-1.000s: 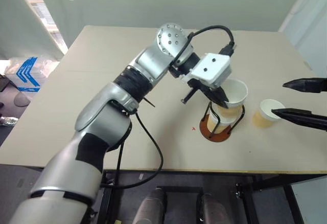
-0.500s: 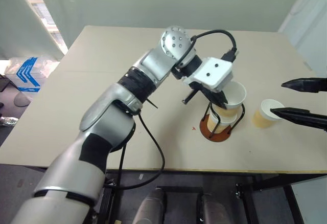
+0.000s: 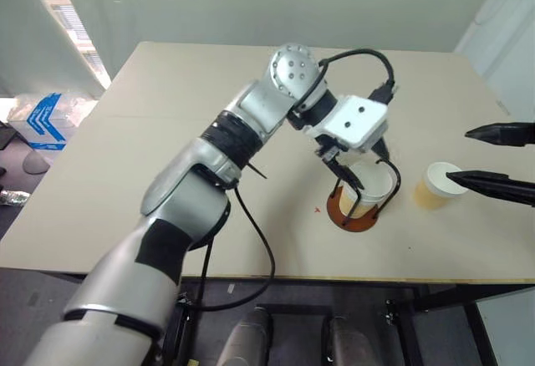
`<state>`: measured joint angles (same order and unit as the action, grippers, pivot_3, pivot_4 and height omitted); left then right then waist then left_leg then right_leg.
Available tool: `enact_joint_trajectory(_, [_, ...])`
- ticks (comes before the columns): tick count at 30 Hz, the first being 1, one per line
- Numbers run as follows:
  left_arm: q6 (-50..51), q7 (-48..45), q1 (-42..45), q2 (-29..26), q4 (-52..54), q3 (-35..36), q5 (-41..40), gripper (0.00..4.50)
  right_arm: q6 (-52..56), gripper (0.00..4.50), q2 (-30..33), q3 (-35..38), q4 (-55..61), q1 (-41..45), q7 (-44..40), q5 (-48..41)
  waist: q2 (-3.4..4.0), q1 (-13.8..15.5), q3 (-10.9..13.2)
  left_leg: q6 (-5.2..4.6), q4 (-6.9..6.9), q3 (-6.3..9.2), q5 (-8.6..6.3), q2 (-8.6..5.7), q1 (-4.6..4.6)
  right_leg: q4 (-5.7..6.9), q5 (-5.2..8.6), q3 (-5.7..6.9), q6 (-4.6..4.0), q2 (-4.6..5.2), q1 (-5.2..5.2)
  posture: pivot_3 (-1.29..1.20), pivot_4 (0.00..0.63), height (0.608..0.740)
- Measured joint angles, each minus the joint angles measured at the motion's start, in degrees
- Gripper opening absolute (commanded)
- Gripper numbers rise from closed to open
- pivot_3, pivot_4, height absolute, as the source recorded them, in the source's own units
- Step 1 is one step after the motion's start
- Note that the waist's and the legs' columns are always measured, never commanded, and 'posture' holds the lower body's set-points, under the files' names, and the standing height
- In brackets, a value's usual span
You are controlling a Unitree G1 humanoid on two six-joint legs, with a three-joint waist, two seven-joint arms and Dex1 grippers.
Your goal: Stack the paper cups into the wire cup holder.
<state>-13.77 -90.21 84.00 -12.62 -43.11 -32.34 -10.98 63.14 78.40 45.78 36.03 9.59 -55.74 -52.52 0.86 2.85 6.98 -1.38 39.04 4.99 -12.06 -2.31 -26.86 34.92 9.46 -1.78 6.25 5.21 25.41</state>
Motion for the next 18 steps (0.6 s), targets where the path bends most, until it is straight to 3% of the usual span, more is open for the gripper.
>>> enact_joint_trajectory(1, [0.7, 0.3, 0.0, 0.2, -0.1, 1.4, -0.1, 4.39, -0.9, 3.42, 0.0, -0.6, -0.2, 0.0, 0.0, 1.0, 0.00, 0.0, 0.0, 0.00, 0.00, -0.02, 0.00, 0.01, 0.02, 0.00, 0.00, 0.00, 0.00, 0.00, 0.00, 0.00, 0.150, 0.740])
enact_joint_trajectory(2, [2.2, 0.7, 0.1, 0.2, -0.3, 3.3, -0.6, 4.46, -2.0, 3.42, 0.0, -1.9, -0.4, 0.0, 0.3, 2.2, 0.00, 0.0, 0.0, 0.00, 0.00, -0.05, 0.00, 0.03, 0.04, 0.02, -0.01, 0.00, -0.01, 0.00, 0.00, 0.00, 0.150, 0.740])
enact_joint_trajectory(8, [13.7, 2.3, 0.6, -5.0, 0.9, 14.4, -4.1, 4.46, -9.9, 3.42, 1.3, -15.7, -2.8, -1.4, 1.4, 11.2, 0.09, -0.3, 0.0, -0.05, -0.06, -0.39, -0.02, 0.08, 0.31, 0.07, -0.07, -0.08, 0.01, 0.00, -0.01, 0.00, 0.150, 0.740])
enact_joint_trajectory(12, [20.9, 3.2, -7.2, -12.2, 7.3, 17.3, -4.0, 4.46, -19.4, 3.42, 3.1, -30.1, -8.8, -0.2, 1.2, 21.2, 0.15, -0.8, -0.1, -0.13, -0.05, -0.55, -0.06, 0.07, 0.68, 0.06, -0.06, -0.08, 0.10, -0.01, -0.31, 0.00, 0.150, 0.740])
enact_joint_trajectory(18, [30.7, 6.8, -22.1, -21.1, 23.8, 18.9, -3.6, 4.46, -28.5, 3.42, 1.4, -45.6, -18.3, 11.0, -2.0, 32.6, 0.14, -1.0, 0.0, -0.20, 0.06, -0.57, -0.02, 0.07, 0.72, 0.03, -0.16, -0.06, 0.07, 0.01, -0.39, 0.00, 0.150, 0.740])
